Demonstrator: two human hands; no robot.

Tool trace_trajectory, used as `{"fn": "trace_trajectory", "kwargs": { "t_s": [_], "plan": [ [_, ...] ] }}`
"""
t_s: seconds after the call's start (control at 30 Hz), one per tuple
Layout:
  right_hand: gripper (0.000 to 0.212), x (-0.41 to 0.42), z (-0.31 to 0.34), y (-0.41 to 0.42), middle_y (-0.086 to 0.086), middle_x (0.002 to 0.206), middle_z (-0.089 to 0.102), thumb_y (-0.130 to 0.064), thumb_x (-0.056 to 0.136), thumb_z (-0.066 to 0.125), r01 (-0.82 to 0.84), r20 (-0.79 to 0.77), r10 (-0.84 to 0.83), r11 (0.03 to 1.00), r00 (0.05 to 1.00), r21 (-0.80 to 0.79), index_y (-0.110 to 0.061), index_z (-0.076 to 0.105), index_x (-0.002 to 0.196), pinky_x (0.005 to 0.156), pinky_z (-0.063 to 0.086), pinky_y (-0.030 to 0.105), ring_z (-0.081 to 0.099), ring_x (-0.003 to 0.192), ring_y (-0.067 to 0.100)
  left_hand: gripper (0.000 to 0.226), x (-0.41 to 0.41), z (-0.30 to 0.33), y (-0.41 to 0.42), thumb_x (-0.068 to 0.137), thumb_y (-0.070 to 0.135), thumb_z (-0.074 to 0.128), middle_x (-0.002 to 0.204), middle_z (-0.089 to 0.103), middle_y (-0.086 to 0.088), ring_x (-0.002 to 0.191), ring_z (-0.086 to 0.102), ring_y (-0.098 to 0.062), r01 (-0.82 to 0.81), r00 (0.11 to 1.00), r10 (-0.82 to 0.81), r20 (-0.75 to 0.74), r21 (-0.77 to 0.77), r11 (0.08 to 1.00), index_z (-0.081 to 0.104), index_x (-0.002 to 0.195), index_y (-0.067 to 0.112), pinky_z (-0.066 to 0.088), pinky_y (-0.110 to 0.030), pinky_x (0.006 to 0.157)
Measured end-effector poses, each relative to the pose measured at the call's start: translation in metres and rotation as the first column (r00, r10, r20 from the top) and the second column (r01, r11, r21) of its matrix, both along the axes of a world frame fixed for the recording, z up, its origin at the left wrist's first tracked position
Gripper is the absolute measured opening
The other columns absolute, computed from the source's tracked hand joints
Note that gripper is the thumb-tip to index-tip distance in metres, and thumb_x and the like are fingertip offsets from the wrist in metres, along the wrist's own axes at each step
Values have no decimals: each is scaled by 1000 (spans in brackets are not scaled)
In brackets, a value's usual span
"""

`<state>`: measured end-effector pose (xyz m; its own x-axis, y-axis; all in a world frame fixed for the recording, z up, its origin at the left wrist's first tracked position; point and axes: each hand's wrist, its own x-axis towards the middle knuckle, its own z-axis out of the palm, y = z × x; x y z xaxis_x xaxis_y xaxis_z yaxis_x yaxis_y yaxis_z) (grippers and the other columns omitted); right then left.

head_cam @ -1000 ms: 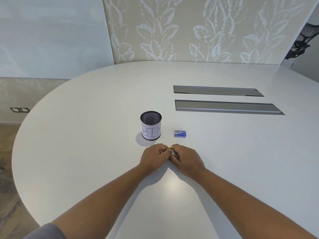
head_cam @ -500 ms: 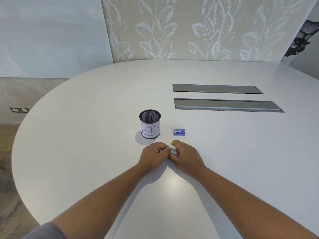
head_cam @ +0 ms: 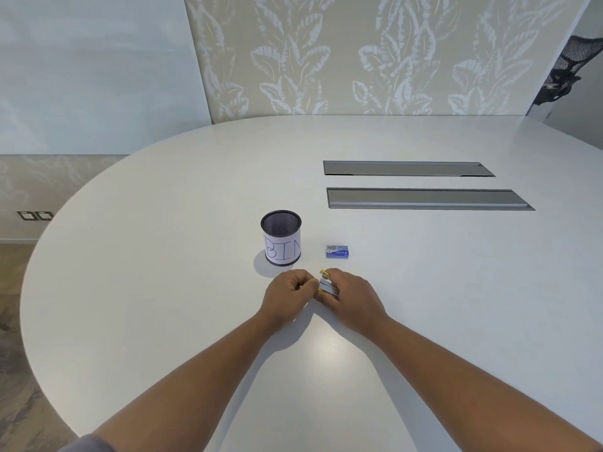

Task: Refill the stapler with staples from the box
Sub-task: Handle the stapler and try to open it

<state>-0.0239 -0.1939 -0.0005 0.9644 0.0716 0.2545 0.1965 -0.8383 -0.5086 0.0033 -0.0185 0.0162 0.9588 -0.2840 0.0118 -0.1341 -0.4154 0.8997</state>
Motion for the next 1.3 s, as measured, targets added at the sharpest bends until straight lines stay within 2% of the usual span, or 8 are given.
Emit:
{"fn": "trace_trajectory", "kwargs": {
  "t_s": [0.1,0.23,0.37,0.57,0.83,1.03,1.2,1.3],
  "plan": [
    [37,-1,1,1,-8,80,60,-62,97,52,-8,-7,8,1000,1000,-18,-25,53,96,63,35,32,48,71,16,25,1,0,1,80,37,54,75,70,-8,66,56,-11,4,1000,-4,-8,-12,1000,68,72,17,52,-40,73],
    [39,-2,2,1,-6,73,55,-59,100,48,-49,-27,48,998,998,-48,-24,41,83,62,43,40,51,69,25,26,2,-1,1,82,39,55,73,68,-6,64,54,-10,9,1000,-9,-2,7,1000,66,72,18,47,-34,69],
    [40,-2,3,0,-8,72,52,-59,100,48,-65,-22,64,997,998,-48,-24,41,83,63,43,41,48,69,24,24,3,-2,1,82,39,55,65,63,3,62,52,-9,10,1000,-10,-2,13,1000,65,71,20,45,-32,67],
    [40,-2,4,1,-4,77,61,-62,98,48,-66,-18,66,997,998,-40,-24,46,87,64,46,40,53,70,24,24,2,-1,2,82,37,55,74,69,-8,63,52,-9,12,1000,-12,-10,-3,1000,66,72,18,45,-33,67],
    [38,-4,6,1,-1,82,65,-59,98,52,-57,-16,57,998,998,-18,-22,53,94,66,45,38,50,70,21,24,1,-1,1,83,35,55,66,61,5,65,52,-11,14,1000,-14,-4,-4,1000,67,75,16,44,-33,67],
    [38,-4,6,1,-7,72,54,-58,99,51,-70,-31,69,997,997,-26,-24,45,82,64,46,41,53,70,25,26,1,0,1,83,37,56,67,61,7,65,52,-10,16,1000,-16,6,-4,1000,67,74,16,44,-33,68],
    [37,-2,2,1,-4,83,65,-60,97,53,-42,5,42,999,999,-12,-23,58,100,65,45,36,53,72,21,23,1,0,1,82,34,55,74,68,-5,67,55,-12,8,1000,-8,0,-6,1000,68,75,16,48,-36,70],
    [38,-1,1,1,-11,82,58,-60,96,54,-38,34,39,999,999,-13,-24,59,106,64,35,30,46,71,16,23,1,0,1,82,35,55,69,65,2,67,54,-11,9,1000,-9,4,1,1000,68,74,17,47,-35,69]
  ]
}}
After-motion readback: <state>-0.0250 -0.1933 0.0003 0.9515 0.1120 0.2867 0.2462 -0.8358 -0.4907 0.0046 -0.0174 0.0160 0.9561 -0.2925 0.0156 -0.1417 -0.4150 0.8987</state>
